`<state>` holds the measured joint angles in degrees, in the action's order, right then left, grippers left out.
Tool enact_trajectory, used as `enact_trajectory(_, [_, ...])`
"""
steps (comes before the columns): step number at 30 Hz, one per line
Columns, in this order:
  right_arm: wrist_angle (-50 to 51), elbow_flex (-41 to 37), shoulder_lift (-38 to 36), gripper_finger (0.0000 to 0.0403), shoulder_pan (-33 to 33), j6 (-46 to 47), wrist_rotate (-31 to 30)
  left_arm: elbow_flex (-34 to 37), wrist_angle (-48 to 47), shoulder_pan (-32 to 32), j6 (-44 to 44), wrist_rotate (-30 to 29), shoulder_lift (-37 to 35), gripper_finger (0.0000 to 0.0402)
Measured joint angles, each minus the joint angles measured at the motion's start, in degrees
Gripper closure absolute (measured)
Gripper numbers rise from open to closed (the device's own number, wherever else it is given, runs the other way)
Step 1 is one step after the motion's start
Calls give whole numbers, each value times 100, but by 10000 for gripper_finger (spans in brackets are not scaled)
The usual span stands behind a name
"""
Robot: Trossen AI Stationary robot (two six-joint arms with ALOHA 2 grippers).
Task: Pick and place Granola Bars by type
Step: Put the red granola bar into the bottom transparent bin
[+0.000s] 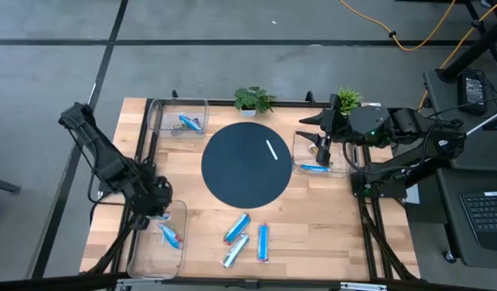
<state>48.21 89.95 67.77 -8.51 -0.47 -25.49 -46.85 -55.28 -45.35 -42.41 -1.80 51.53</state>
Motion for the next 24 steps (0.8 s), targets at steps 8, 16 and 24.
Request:
enact_trajectory(8, [7, 0, 0, 252, 0, 0, 2, 239, 76, -4, 756, 18, 785, 386])
enact_trajectory(16, [7, 0, 2, 252, 0, 0, 2, 249, 369, 5, 918, 20, 1368, 386])
enact_trajectory(24, [8, 0, 129, 252, 0, -5, 3, 249, 435, 5, 918, 17, 1693, 386])
